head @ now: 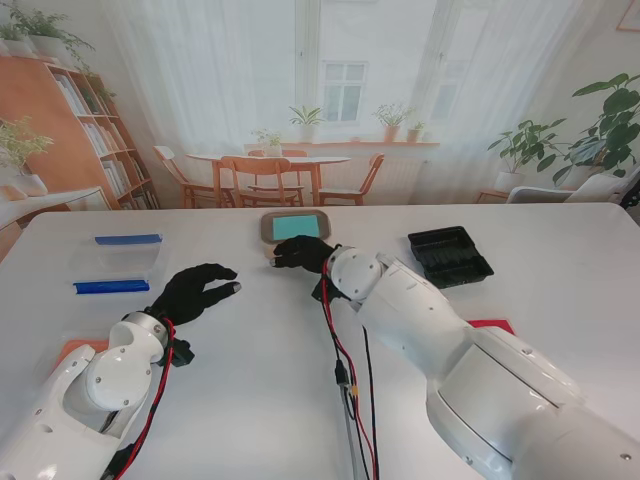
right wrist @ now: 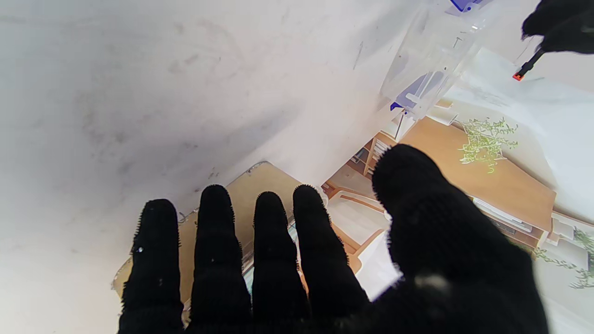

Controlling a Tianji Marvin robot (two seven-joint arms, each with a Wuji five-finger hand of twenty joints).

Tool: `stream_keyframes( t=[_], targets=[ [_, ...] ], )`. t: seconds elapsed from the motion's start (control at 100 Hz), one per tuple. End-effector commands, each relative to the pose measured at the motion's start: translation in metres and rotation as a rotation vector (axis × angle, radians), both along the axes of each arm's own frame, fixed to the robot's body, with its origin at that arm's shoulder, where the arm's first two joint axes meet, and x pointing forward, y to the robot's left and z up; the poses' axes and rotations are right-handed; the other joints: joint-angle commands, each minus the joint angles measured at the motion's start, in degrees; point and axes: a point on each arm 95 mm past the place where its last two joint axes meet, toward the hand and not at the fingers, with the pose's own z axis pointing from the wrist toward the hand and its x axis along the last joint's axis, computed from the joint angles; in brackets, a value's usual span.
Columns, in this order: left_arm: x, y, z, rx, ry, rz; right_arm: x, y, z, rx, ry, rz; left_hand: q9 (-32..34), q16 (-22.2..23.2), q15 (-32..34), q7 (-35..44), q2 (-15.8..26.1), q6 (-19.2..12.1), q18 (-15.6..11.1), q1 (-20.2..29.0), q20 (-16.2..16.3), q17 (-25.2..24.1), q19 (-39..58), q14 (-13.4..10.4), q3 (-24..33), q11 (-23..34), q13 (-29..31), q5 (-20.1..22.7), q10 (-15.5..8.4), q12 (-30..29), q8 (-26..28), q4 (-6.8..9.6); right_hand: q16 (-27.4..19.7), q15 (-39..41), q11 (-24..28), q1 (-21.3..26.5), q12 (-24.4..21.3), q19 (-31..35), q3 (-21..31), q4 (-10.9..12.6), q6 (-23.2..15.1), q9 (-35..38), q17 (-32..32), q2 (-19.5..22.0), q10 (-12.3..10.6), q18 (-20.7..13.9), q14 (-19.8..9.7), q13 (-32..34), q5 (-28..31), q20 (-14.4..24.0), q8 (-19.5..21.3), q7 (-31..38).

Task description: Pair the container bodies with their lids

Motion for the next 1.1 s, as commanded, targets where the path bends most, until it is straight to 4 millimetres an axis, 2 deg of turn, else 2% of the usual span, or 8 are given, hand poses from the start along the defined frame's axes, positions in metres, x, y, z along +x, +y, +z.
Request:
stream_keyframes(
  t=[0.0, 0.19, 0.27, 0.52, 0.76, 1.09],
  targets=[
    [-0.001, 0.0, -0.002, -0.002, 0.006, 0.0, 0.001, 0.006, 0.005, 0.011, 0.003, 0.02, -1.62, -0.55, -1.49, -1.01, 1.15, -1.24, -0.96, -1.28, 0.65, -0.97, -1.12, -1.9, -1.22, -0.9, -1.56, -0.71, -1.54, -0.76, -0.76, -1.08, -0.26, 0.14, 1.03, -2.05, -0.78, 0.6, -0.11, 0.68, -2.3, -0.67, 0.51, 0.89, -1.47, 0.35, -0.61, -0.76, -1.21, 1.05, -0.59, 0.36],
    [-0.001, 0.001, -0.001, -0.009, 0.001, 0.001, -0.01, 0.006, -0.001, 0.023, 0.022, 0.032, -1.64, -0.55, -1.53, -0.96, 1.12, -1.3, -0.94, -1.31, 0.77, -0.95, -1.09, -1.93, -1.21, -0.92, -1.56, -0.7, -1.51, -0.76, -0.74, -1.08, 1.97, 2.32, 0.93, -3.14, -0.07, 6.1, 1.02, 0.75, -2.5, 3.18, 5.17, 0.18, -0.99, 6.65, 3.93, 3.36, 1.63, 5.36, 0.04, 2.14],
    [0.0, -0.001, -0.001, -0.015, 0.001, -0.001, -0.019, 0.003, -0.001, 0.034, 0.016, 0.028, -1.59, -0.55, -1.53, -0.94, 1.12, -1.36, -0.96, -1.33, 0.8, -0.94, -1.09, -1.9, -1.21, -0.91, -1.54, -0.76, -1.54, -0.76, -0.73, -1.08, 2.72, 2.94, 0.47, -3.58, 0.31, 7.85, 1.45, 0.77, -2.48, 4.0, 6.32, -0.15, -0.7, 8.44, 4.98, 4.27, 2.08, 6.48, 0.17, 2.15],
    [-0.001, -0.004, -0.002, -0.025, 0.001, -0.006, -0.054, -0.026, 0.018, 0.08, -0.08, -0.009, -1.68, -0.53, -1.55, -0.9, 1.1, -1.29, -0.82, -1.27, 0.93, -0.91, -0.88, -1.81, -1.18, -0.95, -1.65, -0.85, -1.47, -0.76, -0.69, -1.07, 3.79, 4.04, 0.03, -3.84, 1.1, 10.47, 1.97, 0.73, -2.04, 6.57, 8.84, -0.31, 0.37, 9.41, 6.02, 6.61, 3.8, 7.98, 0.7, 2.71],
    [-0.005, -0.011, 0.0, -0.041, -0.004, -0.026, -0.099, -0.07, 0.045, 0.039, -0.216, -0.086, -1.52, -0.48, -1.51, -0.86, 1.23, -1.35, -0.67, -1.36, 0.93, -0.87, -0.74, -1.32, -1.19, -0.95, -1.74, -0.8, -1.32, -0.76, -0.66, -1.06, 4.03, 3.92, -0.57, -3.53, 1.83, 10.71, 2.25, 0.77, -0.76, 8.94, 9.01, -0.47, 2.17, 10.48, 6.59, 6.79, 5.34, 8.18, 1.27, 3.22],
    [-0.013, -0.018, 0.003, -0.06, 0.002, -0.061, -0.171, -0.161, 0.08, -0.181, -0.437, -0.27, -1.23, -0.44, -1.41, -0.81, 1.13, -1.31, -0.19, -1.41, 1.06, -0.56, 0.03, -1.11, -1.21, -0.98, -1.47, -0.63, -1.15, -0.78, -0.63, -1.07, 4.31, 3.89, -2.21, -2.79, 2.6, 10.67, 2.38, 0.83, 0.17, 10.89, 8.62, -0.51, 3.73, 11.45, 8.38, 6.33, 6.62, 8.24, 1.81, 3.25]
  ],
)
